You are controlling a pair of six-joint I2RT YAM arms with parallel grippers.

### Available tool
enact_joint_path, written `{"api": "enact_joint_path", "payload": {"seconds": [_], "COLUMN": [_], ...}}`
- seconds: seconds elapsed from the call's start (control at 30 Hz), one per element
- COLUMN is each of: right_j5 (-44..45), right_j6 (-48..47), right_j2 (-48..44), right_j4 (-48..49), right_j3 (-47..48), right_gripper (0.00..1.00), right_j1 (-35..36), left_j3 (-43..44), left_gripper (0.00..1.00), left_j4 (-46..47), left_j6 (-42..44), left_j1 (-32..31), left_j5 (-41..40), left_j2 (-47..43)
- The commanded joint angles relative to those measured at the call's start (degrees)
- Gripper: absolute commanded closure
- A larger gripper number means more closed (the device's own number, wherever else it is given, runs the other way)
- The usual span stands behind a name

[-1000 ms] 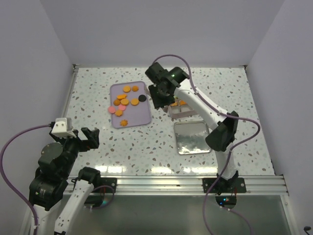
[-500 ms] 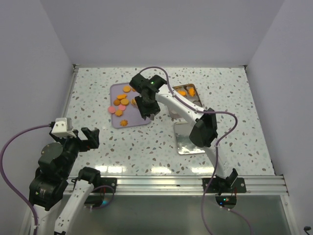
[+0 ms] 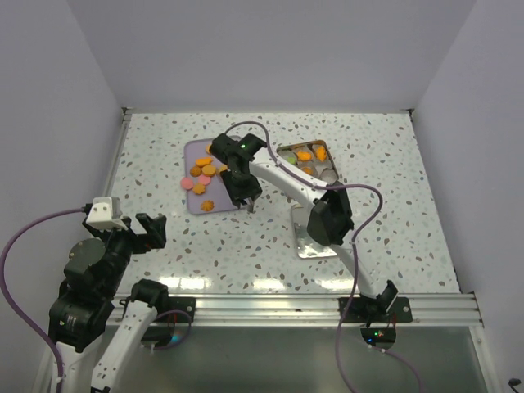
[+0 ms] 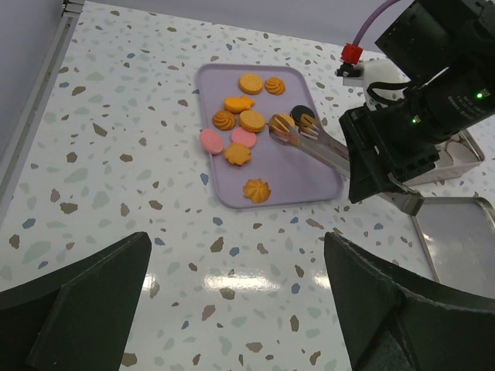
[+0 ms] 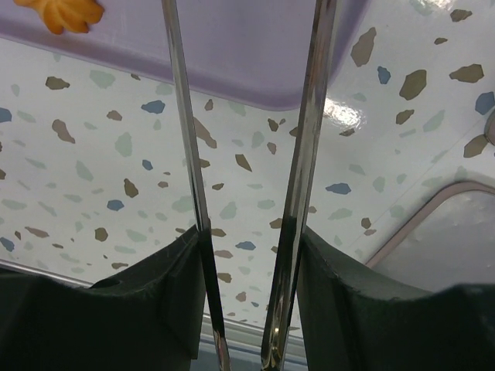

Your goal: Pack the cookies

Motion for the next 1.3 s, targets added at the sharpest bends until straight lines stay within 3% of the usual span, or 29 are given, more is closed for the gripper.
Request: {"api": "enact_joint_path", "payload": {"seconds": [0.0,0.4,0.7,1.27], "right_j5": [-0.6,-0.1,1.5,2.6], "right_j6": [-0.2,-0.4,-0.6,1.0], "right_j2": [1.4,5.5,5.1,-3.5], "right_j4": [-5.0,-5.8,-6.2,-6.5], "right_j3": [3.9,6.7,5.1,5.9], "right_gripper": [0.52,0.52,0.66,0.68], "right_j1": [0.4,0.2,0.2,-1.0], "left_j3": [-0.2,-0.2,-0.2,-0.1], "left_gripper": [0.00,0.00,0.00,0.00], "left_j4": [2.4,2.4,2.4,2.4], "left_j6": [0.6,0.7,0.7,0.7], "left_j1": [-0.2,-0.1,-0.2,-0.2], "left_j5": [-0.3,-0.2,0.0,0.1], "left_j2": [0.3,0.6,1.1,1.0]}}
